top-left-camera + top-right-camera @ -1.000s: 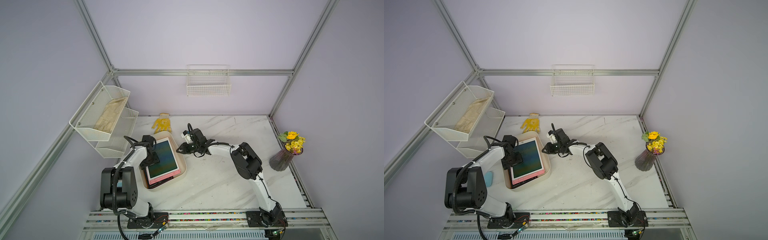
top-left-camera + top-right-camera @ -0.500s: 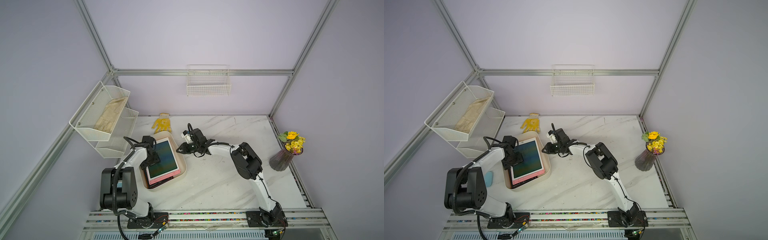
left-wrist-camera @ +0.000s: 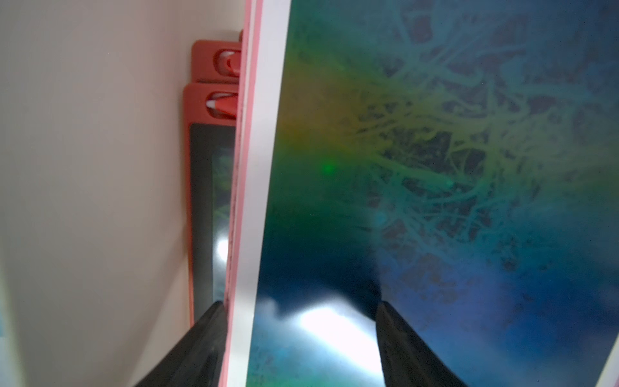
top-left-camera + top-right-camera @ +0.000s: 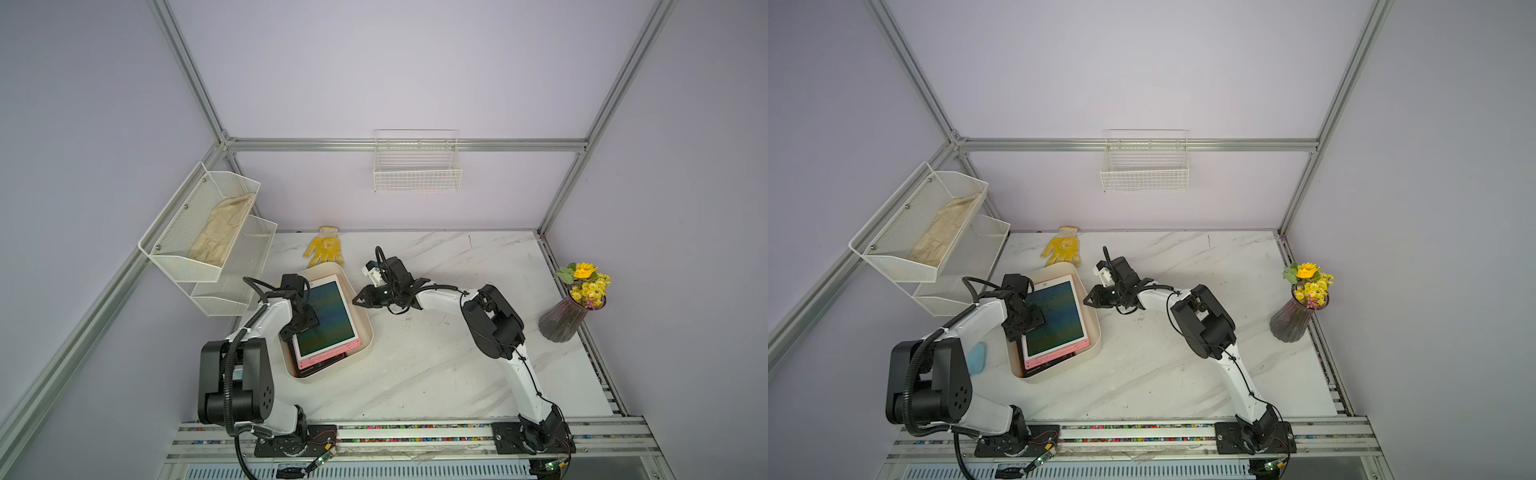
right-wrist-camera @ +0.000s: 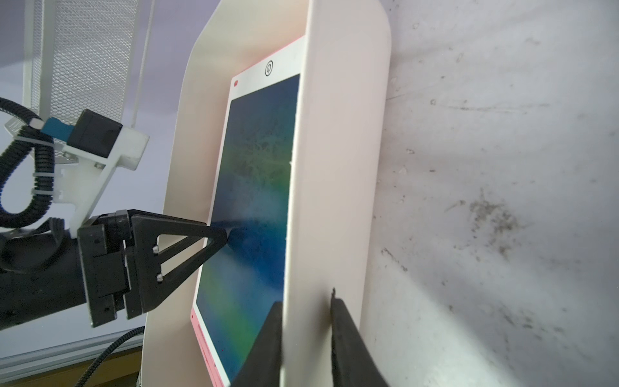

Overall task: Take out the writing tablet from the storage box
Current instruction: Pick up the writing tablet from the storage box.

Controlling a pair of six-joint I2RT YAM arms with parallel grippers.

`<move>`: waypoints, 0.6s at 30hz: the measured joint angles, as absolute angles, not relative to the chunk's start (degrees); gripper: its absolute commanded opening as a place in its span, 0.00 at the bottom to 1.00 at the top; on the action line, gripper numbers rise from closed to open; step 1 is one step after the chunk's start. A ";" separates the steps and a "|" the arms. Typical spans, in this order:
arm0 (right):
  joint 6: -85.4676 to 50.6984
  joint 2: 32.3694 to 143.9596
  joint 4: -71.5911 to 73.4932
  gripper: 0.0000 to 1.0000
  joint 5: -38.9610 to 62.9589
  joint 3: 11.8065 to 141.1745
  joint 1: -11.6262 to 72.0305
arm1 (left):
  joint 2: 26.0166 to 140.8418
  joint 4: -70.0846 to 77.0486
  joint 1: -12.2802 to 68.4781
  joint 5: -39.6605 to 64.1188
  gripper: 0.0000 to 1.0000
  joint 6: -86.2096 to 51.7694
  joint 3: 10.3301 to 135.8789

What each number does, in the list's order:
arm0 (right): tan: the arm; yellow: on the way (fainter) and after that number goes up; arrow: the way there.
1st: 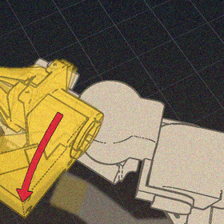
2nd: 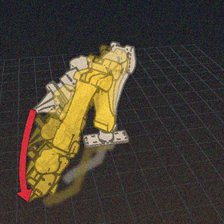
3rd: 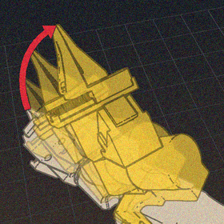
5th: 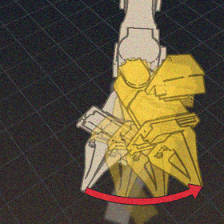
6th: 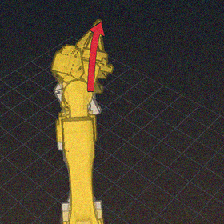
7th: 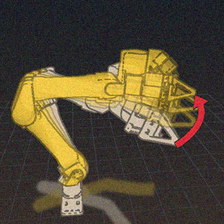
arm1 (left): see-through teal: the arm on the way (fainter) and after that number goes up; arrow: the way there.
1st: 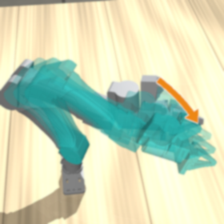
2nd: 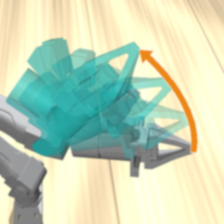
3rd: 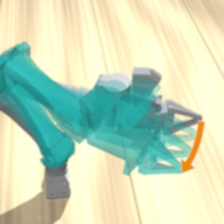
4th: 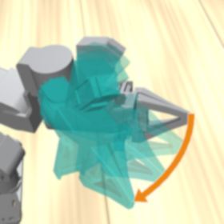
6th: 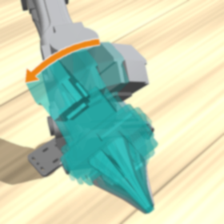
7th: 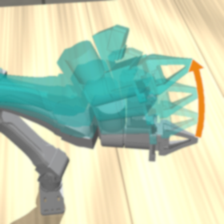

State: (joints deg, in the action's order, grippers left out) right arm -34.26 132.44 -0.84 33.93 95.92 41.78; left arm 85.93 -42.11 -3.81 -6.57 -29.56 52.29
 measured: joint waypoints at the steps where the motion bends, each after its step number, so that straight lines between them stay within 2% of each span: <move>1: -34.26 132.44 -0.84 0.25 33.95 95.92 41.78 | 85.93 -41.91 -3.86 -6.46 0.69 -29.56 52.18; 18: -34.28 132.44 -0.84 0.25 34.22 95.98 41.71 | 86.63 -39.18 -2.57 -5.82 0.67 -28.93 51.86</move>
State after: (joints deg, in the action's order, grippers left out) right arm -34.28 132.44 -0.84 34.22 95.98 41.71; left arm 86.63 -39.18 -2.57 -5.82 -28.93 51.86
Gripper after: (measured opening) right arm 0.257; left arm 0.666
